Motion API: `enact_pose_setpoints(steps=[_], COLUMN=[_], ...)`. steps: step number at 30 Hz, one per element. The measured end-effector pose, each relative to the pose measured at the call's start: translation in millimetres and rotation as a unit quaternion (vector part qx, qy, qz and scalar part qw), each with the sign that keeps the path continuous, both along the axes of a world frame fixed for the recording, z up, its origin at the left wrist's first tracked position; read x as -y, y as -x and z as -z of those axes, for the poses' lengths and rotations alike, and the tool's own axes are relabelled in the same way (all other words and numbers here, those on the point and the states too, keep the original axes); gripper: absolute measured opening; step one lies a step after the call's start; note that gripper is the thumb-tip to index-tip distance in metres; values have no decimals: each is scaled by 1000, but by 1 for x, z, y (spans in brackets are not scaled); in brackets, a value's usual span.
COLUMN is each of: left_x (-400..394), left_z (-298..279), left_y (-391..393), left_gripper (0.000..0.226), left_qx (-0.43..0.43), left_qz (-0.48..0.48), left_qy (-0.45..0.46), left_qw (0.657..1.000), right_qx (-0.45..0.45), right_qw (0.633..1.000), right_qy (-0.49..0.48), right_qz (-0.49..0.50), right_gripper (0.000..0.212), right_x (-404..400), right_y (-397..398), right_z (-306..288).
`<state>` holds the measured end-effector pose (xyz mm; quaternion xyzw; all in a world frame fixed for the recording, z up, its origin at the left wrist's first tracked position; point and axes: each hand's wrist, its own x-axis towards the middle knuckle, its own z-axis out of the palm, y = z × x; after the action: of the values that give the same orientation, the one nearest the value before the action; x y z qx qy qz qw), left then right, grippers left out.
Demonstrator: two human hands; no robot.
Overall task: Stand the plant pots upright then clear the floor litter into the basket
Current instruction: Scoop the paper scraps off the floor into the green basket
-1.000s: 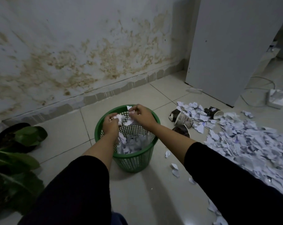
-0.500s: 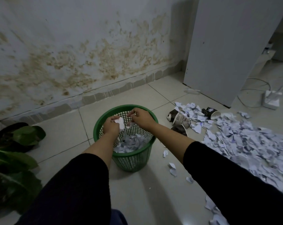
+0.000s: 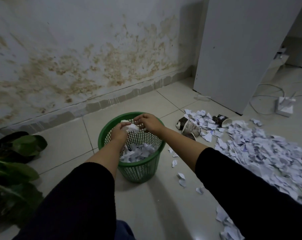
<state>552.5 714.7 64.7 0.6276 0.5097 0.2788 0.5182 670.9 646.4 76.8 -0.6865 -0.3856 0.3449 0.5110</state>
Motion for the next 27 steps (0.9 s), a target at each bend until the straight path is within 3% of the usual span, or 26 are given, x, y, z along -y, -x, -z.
enact_pose_setpoints(steps=[4, 9, 14, 19, 22, 25, 27], left_x=[2, 2, 13, 12, 11, 10, 9], left_z=[-4, -9, -13, -23, -22, -25, -26], left_y=[-3, -5, -6, -12, -9, -11, -12], left_gripper=[26, 16, 13, 33, 43, 49, 50], left_qx=[14, -111, -162, -33, -38, 54, 63], left_qz=[-26, -130, -50, -129, -108, -61, -52], left_qy=[-14, -32, -34, 22, 50, 124, 126], left_qw=[999, 985, 985, 991, 992, 989, 989], right_qx=[-43, -66, -105, -107, -108, -103, -108], right_qw=[999, 998, 994, 994, 994, 994, 994], right_qy=[7, -6, -20, -15, 8, 19, 18], right_qz=[0, 14, 5, 5, 0, -6, -10], right_gripper=[27, 27, 26, 31, 35, 40, 43], right_x=[5, 18, 27, 31, 29, 28, 29], right_y=[-5, -14, -19, -18, -16, -13, -12], right_z=[-7, -17, -23, -28, -27, -28, -30])
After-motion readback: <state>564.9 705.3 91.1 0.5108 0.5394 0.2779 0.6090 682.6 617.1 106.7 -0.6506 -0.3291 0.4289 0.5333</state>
